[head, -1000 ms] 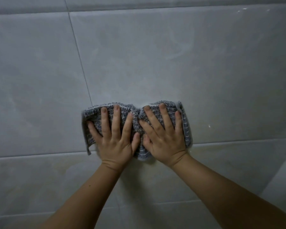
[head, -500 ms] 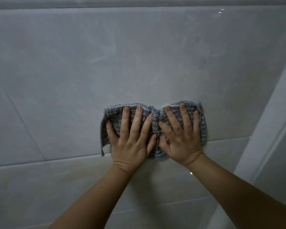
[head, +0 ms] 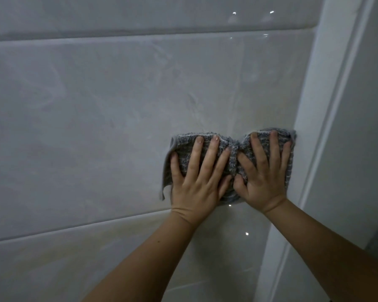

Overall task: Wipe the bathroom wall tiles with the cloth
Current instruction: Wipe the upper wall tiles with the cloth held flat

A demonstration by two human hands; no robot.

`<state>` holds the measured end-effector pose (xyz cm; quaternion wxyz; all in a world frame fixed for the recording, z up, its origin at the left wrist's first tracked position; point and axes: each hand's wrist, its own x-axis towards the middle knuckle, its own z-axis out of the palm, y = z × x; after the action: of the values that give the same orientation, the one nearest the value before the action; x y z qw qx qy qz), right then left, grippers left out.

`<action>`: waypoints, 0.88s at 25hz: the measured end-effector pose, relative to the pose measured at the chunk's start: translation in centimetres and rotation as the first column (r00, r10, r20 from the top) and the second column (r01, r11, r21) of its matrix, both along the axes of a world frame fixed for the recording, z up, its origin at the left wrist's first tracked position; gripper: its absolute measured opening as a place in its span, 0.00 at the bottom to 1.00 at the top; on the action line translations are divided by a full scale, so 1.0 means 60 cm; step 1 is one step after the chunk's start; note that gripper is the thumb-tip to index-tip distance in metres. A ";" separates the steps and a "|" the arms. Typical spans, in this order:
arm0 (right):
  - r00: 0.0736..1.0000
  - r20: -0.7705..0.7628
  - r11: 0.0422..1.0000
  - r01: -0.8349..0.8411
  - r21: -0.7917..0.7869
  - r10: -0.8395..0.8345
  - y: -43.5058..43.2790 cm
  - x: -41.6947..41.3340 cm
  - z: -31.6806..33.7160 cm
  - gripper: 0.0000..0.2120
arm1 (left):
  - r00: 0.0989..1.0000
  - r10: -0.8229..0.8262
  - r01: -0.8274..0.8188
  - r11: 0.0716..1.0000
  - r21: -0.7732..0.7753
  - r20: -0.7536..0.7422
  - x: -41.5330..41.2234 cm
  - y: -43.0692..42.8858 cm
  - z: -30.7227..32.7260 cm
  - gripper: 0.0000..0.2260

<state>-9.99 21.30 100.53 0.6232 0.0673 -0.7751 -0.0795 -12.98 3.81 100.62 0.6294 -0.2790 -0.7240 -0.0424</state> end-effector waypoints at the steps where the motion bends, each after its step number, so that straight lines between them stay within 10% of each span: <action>1: 1.000 -0.005 1.000 -0.002 -0.019 0.002 -0.002 0.001 0.016 0.22 | 1.000 -0.013 0.013 1.000 -0.008 -0.004 0.001 0.000 0.021 0.27; 9: 0.989 -0.140 0.984 0.024 -0.177 -0.049 -0.055 -0.013 0.254 0.25 | 1.000 0.018 -0.016 0.992 0.127 -0.018 -0.006 -0.001 0.258 0.23; 22: 0.996 0.081 0.999 0.027 -0.037 -0.024 -0.017 0.013 -0.027 0.27 | 0.999 0.042 -0.040 0.997 -0.068 0.018 0.002 -0.013 -0.005 0.27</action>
<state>-9.23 20.30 98.94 0.5915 0.0488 -0.8018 -0.0701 -12.86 3.05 100.31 0.6133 -0.2849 -0.7366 -0.0076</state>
